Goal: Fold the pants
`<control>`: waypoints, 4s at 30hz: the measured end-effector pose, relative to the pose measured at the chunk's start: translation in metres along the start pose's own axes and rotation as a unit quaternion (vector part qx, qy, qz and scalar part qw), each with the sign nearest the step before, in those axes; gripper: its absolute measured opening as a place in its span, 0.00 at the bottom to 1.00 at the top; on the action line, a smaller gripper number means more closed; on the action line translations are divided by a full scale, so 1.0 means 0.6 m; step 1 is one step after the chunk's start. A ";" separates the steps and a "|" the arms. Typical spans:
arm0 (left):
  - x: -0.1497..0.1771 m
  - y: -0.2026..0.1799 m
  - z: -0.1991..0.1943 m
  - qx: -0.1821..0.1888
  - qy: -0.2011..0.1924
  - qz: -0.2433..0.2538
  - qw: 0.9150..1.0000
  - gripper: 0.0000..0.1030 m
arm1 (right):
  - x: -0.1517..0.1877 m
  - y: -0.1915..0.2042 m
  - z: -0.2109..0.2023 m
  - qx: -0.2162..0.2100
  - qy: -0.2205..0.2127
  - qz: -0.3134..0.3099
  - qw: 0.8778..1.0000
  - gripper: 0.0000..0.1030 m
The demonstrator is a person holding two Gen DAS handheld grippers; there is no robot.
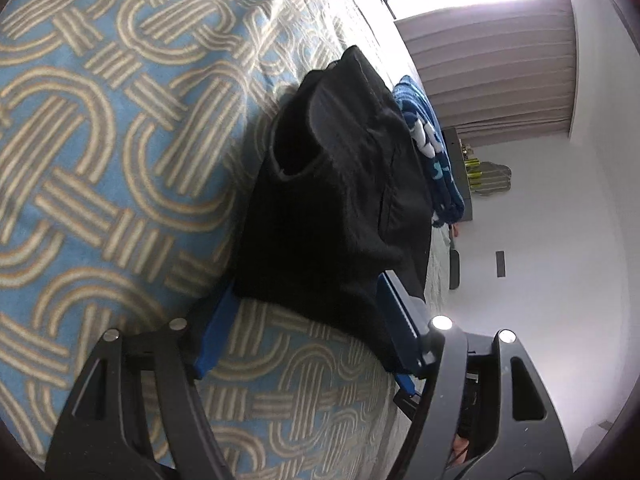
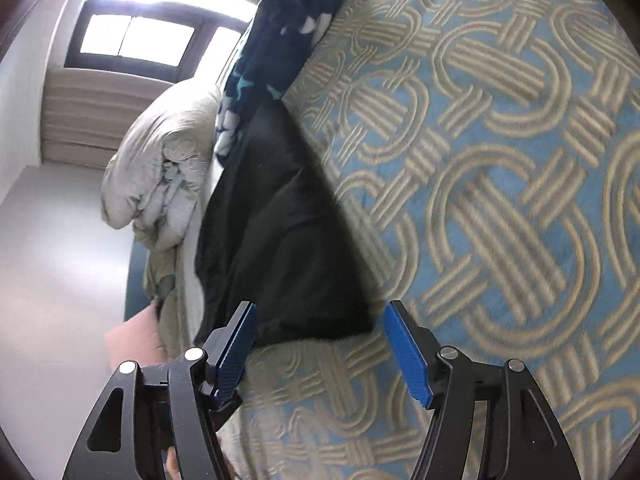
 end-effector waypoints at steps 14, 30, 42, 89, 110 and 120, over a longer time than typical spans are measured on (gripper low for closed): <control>-0.075 -0.004 0.029 -0.003 0.022 -0.009 1.000 0.69 | -0.104 0.074 0.091 -0.005 0.092 -0.063 0.994 0.69; -0.075 -0.068 0.013 -0.022 -0.008 0.068 0.997 0.24 | -0.114 0.146 0.070 -0.005 0.068 -0.157 0.985 0.12; -0.026 -0.262 -0.033 0.014 -0.016 0.151 0.988 0.24 | -0.114 0.203 -0.123 -0.051 -0.006 -0.169 0.984 0.12; 0.474 -0.546 0.701 0.029 0.229 0.276 0.933 0.26 | -0.287 -0.558 -0.638 0.003 -0.210 0.018 0.977 0.13; 0.447 -0.661 0.584 0.023 0.207 0.380 0.901 0.05 | -0.204 -0.594 -0.756 0.048 -0.356 0.075 0.930 0.10; 0.555 -0.615 0.721 -0.065 0.205 0.497 0.841 0.05 | -0.243 -0.474 -0.619 0.264 -0.363 0.005 0.894 0.07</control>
Point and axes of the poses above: each gripper's, at about its wrist camera, not at the fingertips, and z roughly the way its jaws point, y to its left, x to its underside, the point moved 2 cm from there along z, roughly the way its jaws point, and after that the axes turned 11 degrees about x, right-handed, at the moved point
